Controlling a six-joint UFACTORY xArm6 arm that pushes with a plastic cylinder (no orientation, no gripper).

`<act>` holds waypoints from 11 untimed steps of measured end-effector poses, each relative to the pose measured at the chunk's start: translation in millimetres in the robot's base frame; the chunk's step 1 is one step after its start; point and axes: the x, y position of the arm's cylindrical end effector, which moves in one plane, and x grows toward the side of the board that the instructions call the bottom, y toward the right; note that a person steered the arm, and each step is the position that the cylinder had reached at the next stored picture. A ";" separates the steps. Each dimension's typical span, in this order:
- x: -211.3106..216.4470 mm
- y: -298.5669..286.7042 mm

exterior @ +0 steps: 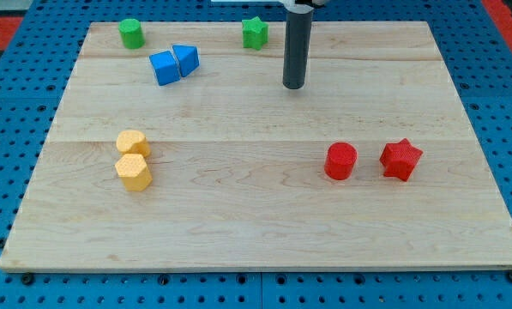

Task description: Move your arm diagonal to the yellow hexagon

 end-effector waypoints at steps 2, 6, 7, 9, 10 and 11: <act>0.0 -1.2; 13.5 -17.5; 72.4 -68.7; 156.6 -134.8; 163.0 -134.8; 200.3 -136.4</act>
